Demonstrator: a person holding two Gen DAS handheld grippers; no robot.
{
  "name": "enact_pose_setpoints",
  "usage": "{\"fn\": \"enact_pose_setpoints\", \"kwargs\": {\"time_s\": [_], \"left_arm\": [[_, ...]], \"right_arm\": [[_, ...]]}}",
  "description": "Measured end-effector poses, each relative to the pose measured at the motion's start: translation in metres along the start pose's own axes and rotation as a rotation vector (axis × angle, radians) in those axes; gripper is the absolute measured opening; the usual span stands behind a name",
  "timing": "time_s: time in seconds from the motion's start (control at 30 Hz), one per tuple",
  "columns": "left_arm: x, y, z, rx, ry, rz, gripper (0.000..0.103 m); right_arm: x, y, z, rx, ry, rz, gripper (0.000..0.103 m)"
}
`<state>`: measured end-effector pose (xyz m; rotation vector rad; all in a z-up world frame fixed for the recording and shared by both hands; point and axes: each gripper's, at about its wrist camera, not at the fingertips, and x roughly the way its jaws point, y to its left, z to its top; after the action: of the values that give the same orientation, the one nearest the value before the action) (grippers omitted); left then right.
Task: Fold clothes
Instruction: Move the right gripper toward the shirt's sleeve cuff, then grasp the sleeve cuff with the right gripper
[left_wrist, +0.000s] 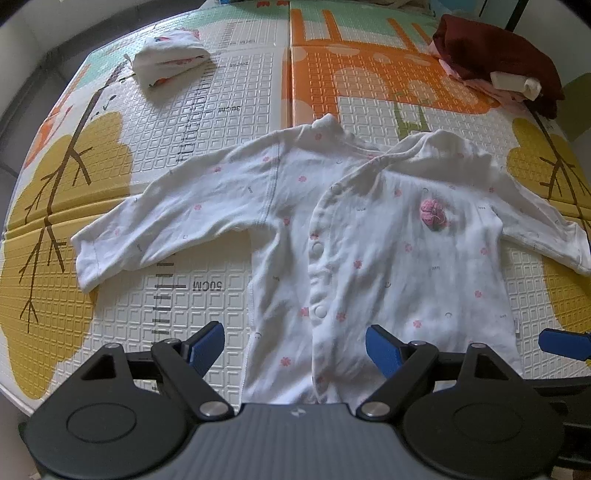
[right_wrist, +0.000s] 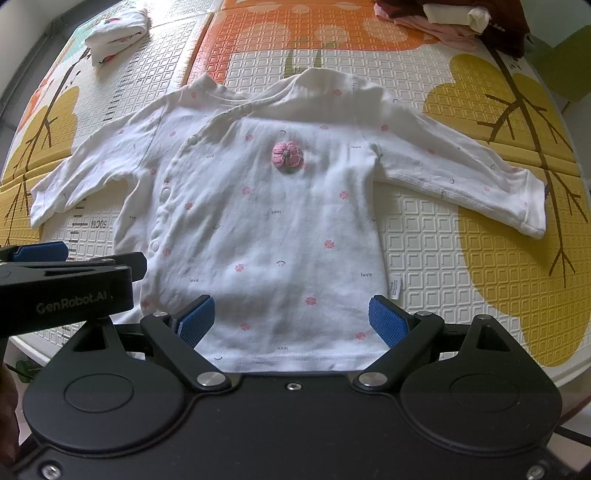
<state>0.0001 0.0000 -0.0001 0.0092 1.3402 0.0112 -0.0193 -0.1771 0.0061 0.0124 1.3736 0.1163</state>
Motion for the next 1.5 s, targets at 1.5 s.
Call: {"fn": "enact_pose_setpoints", "kwargs": {"time_s": [1.5], "left_arm": [[-0.001, -0.052, 0.023, 0.151, -0.038, -0.078, 0.086]], "right_arm": [[-0.016, -0.122, -0.001, 0.351, -0.144, 0.000, 0.087]]}}
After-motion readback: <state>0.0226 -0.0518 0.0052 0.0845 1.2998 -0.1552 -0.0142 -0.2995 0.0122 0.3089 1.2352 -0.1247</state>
